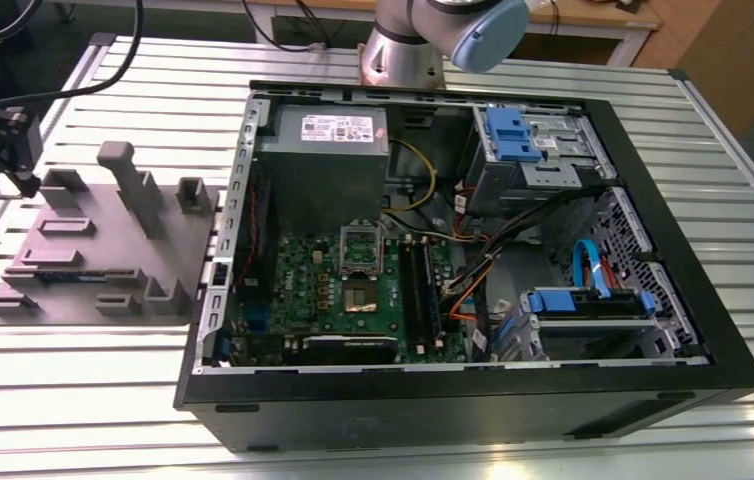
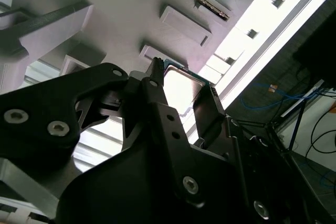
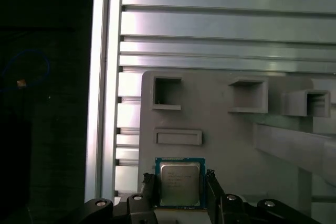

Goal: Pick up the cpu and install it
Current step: 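Pick up the cpu and move it towards the insertion slot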

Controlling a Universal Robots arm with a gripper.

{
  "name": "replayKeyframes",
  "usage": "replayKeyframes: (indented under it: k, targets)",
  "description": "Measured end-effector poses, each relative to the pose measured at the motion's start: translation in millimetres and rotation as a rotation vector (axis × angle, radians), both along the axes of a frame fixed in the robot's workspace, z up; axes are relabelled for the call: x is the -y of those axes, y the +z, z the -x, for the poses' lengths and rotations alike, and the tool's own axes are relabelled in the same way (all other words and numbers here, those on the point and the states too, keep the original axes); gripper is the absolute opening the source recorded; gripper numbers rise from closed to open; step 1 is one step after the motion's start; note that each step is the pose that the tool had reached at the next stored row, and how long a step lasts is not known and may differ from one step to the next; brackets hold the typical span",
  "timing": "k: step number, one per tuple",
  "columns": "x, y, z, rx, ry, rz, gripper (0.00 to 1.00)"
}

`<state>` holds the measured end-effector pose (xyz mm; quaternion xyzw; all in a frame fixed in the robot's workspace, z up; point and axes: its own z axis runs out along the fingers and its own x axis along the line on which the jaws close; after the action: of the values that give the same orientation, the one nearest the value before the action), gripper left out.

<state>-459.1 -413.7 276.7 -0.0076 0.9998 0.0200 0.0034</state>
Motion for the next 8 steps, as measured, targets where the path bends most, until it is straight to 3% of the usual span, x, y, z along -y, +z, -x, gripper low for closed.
replayKeyframes:
  k: [8]
  targets:
    - [0.0, 2.6, 0.0, -0.0005, 0.0, 0.0003, 0.47]
